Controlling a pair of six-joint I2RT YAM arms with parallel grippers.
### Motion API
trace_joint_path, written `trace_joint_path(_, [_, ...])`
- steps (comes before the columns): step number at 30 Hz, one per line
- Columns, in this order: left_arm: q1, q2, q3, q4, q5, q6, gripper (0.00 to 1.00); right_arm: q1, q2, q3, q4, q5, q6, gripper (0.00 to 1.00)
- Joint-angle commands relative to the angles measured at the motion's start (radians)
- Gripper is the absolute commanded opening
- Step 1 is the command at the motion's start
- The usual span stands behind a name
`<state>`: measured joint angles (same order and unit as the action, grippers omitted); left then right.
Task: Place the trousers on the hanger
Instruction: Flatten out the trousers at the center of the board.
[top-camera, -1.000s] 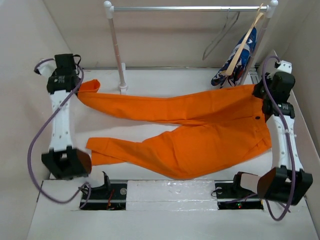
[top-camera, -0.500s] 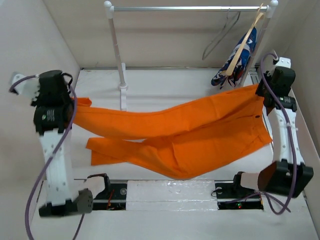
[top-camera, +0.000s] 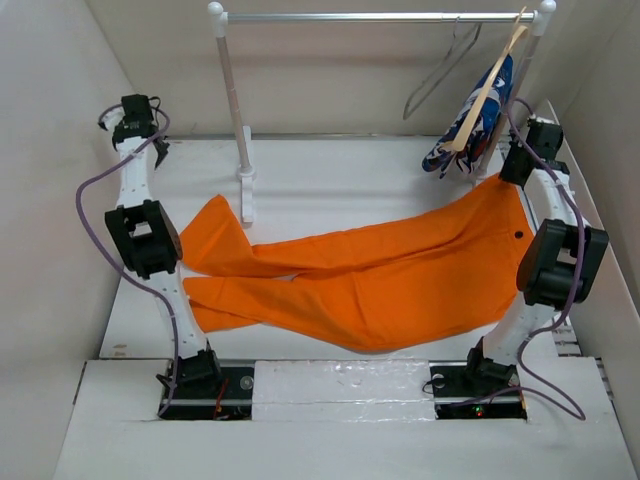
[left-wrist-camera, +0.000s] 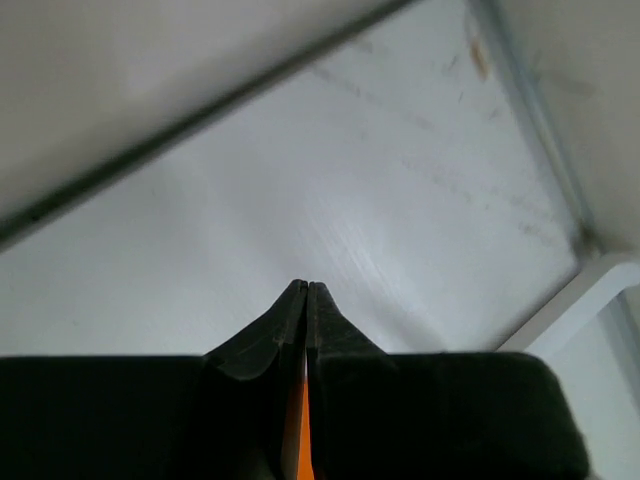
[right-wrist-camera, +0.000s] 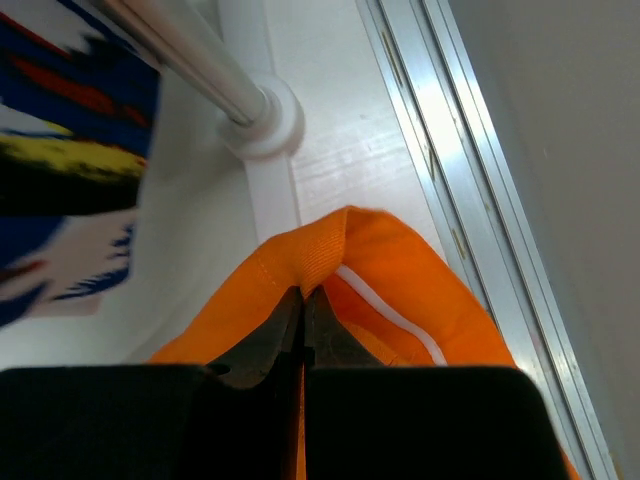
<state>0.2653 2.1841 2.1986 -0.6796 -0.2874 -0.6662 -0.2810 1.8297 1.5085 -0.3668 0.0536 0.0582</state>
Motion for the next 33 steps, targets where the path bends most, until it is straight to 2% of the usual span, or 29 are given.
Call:
trace_joint_path(1, [-0.031,-0.049,-0.003,-0.027,0.105,0.059,0.0,0.011,-0.023,0.107,0.079,-0.003,-0.004,0.0])
trace_joint_path(2, [-0.04,-0.049,-0.017,-0.049,0.102,0.082,0.13,0.011,-0.023,0.108,0.072,-0.012,-0.004,0.0])
trace_joint_path(3, [-0.04,-0.075,-0.087,-0.066,0.119,0.144,0.22,0.023,-0.027,0.087,0.069,-0.005,-0.006,0.0])
trace_joint_path(4, [-0.052,-0.105,-0.143,-0.067,0.119,0.163,0.26,0.023,-0.052,0.067,0.09,-0.001,-0.008,0.0])
trace_joint_path(5, [-0.061,-0.142,-0.228,-0.048,0.114,0.181,0.38,0.023,-0.064,0.046,0.106,-0.009,-0.005,0.0])
trace_joint_path(6, [-0.073,-0.24,-0.411,0.028,0.141,0.209,0.45,0.023,-0.075,0.001,0.142,-0.021,-0.003,0.0])
trace_joint_path(8, [-0.116,-0.32,-0.567,0.106,0.18,0.221,0.57,0.032,-0.092,-0.024,0.161,-0.046,-0.001,0.0])
trace_joint_path(9, [-0.132,-0.358,-0.658,0.144,0.195,0.229,0.59,0.032,-0.092,-0.027,0.16,-0.044,-0.001,0.0])
trace_joint_path(10, [-0.162,-0.36,-0.68,0.153,0.197,0.259,0.63,0.032,-0.089,-0.028,0.154,-0.046,-0.006,0.0])
trace_joint_path(14, [-0.228,-0.261,-0.619,0.057,0.121,0.335,0.63,0.032,-0.102,-0.048,0.144,-0.075,-0.009,0.0])
trace_joint_path(20, [-0.276,-0.21,-0.623,0.141,0.085,0.333,0.64,0.032,-0.13,-0.114,0.173,-0.109,-0.015,0.0])
trace_joint_path(25, [-0.285,-0.028,-0.459,0.071,0.01,0.341,0.63,0.032,-0.139,-0.148,0.167,-0.113,-0.018,0.0])
trace_joint_path(28, [-0.285,0.031,-0.407,0.061,-0.002,0.335,0.54,0.032,-0.145,-0.152,0.154,-0.117,-0.015,0.0])
trace_joint_path(30, [-0.285,0.051,-0.386,0.069,0.007,0.335,0.37,0.032,-0.147,-0.156,0.154,-0.115,-0.012,0.0])
trace_joint_path(31, [-0.285,0.06,-0.37,0.066,0.001,0.33,0.21,0.032,-0.152,-0.157,0.152,-0.116,-0.011,0.0])
trace_joint_path(32, [-0.285,0.068,-0.353,0.055,-0.034,0.32,0.0,0.032,-0.156,-0.159,0.152,-0.112,-0.009,0.0])
trace_joint_path(33, [-0.285,0.078,-0.321,0.026,-0.059,0.304,0.0,0.032,-0.161,-0.162,0.151,-0.107,-0.006,0.0])
